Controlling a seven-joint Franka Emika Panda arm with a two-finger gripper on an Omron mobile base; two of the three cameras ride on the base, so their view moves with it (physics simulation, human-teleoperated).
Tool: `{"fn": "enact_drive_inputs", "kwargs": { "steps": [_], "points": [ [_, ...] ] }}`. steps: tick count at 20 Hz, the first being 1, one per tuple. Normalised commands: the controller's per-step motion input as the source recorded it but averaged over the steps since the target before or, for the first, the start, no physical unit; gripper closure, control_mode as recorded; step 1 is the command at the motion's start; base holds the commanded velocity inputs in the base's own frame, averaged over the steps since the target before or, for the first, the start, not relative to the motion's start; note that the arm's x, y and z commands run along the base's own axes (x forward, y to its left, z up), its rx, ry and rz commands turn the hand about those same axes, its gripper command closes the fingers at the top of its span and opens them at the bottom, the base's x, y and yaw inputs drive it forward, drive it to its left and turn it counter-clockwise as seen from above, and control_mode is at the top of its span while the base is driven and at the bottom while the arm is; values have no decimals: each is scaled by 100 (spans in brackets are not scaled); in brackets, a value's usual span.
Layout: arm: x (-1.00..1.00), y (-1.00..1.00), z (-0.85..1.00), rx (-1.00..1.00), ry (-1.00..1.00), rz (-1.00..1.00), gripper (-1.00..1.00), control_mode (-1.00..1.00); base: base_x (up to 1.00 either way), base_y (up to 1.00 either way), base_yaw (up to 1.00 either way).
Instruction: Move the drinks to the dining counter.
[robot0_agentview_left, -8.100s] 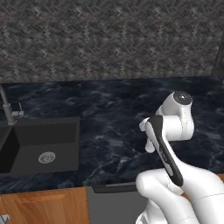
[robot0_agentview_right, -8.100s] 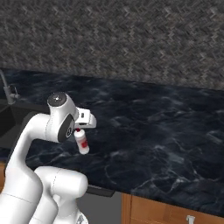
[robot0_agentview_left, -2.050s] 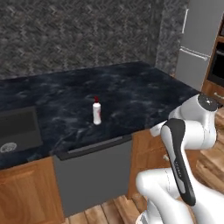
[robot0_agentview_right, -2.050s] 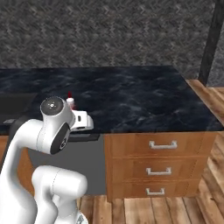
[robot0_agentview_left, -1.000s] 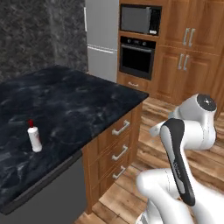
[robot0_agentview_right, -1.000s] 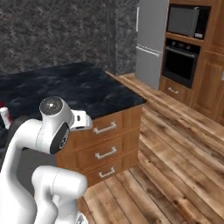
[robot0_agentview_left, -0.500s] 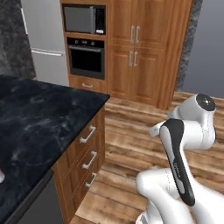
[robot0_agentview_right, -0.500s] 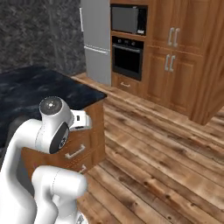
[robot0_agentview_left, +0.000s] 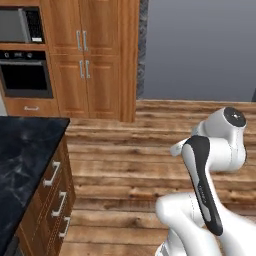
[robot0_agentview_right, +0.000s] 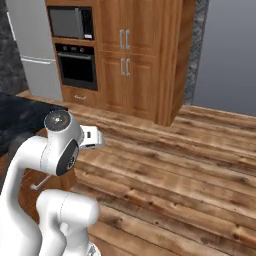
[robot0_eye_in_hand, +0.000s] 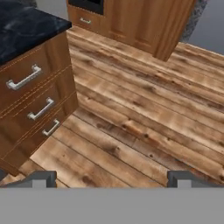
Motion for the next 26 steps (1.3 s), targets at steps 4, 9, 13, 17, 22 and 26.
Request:
{"fn": "enact_drive_inputs", "kwargs": {
  "steps": [4, 9, 13, 17, 22, 26],
  "points": [
    [0, 0, 0, 0, 0, 0, -100, 100, -10, -26, -57],
    [0, 0, 0, 0, 0, 0, -100, 100, -11, -24, -55],
    [0, 0, 0, 0, 0, 0, -100, 100, -7, -18, -52],
    [0, 0, 0, 0, 0, 0, -100, 100, 0, 0, -44],
    [0, 0, 0, 0, 0, 0, -100, 100, 0, -1, -44],
    [0, 0, 0, 0, 0, 0, -100, 100, 0, 0, -41]
  ]
}}
